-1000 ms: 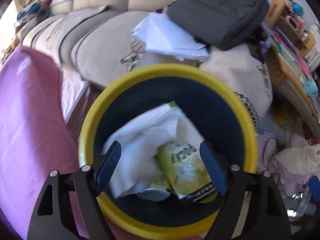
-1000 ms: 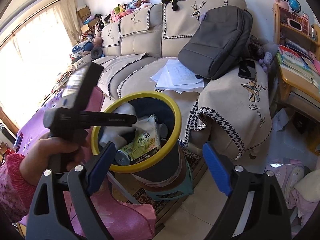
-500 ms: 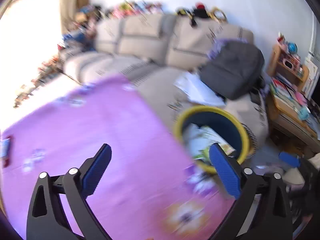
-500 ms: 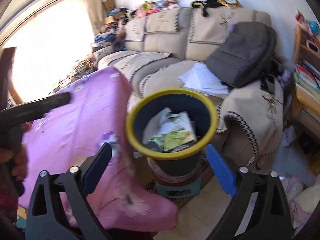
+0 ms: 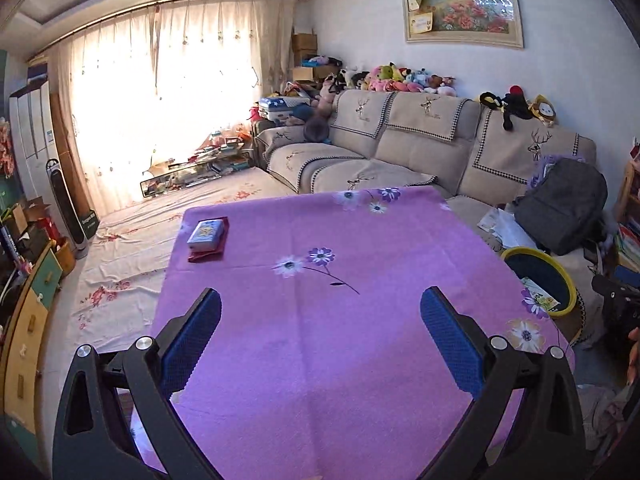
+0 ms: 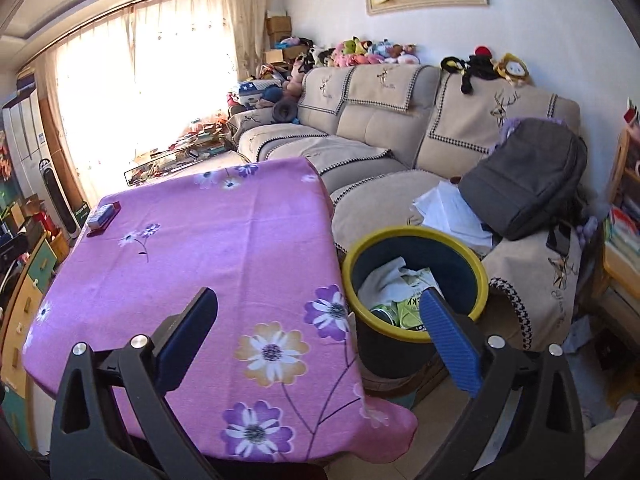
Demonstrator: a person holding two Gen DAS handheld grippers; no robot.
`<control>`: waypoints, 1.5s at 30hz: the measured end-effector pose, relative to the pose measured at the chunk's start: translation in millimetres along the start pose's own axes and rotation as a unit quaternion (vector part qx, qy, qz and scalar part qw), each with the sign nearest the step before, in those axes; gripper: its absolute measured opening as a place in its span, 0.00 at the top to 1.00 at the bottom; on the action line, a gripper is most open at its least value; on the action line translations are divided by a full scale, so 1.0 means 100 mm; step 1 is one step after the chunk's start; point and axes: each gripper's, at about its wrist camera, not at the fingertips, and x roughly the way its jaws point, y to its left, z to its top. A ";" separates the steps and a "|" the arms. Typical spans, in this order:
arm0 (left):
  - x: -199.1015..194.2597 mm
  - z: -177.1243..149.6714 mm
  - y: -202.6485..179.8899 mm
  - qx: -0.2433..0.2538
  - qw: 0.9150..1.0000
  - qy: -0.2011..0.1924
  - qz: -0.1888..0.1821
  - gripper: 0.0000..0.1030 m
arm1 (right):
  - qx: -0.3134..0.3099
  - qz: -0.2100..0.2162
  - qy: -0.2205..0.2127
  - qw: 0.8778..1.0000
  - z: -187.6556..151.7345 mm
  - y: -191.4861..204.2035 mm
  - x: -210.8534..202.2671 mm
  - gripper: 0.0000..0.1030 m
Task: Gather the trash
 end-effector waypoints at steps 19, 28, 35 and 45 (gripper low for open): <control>-0.40 -0.14 0.21 -0.038 0.999 -0.017 -0.010 0.05 | -0.014 -0.009 -0.014 1.000 -0.03 0.23 -0.20 0.07; -0.33 -0.11 0.14 -0.035 0.999 -0.013 -0.008 0.05 | -0.012 -0.008 -0.012 1.000 -0.03 0.21 -0.18 0.07; -0.29 -0.12 0.12 -0.031 0.999 -0.012 -0.007 0.05 | -0.011 -0.008 -0.012 1.000 -0.03 0.20 -0.17 0.07; -0.26 -0.13 0.10 -0.029 1.000 -0.011 -0.005 0.05 | -0.011 -0.008 -0.012 1.000 -0.03 0.20 -0.17 0.07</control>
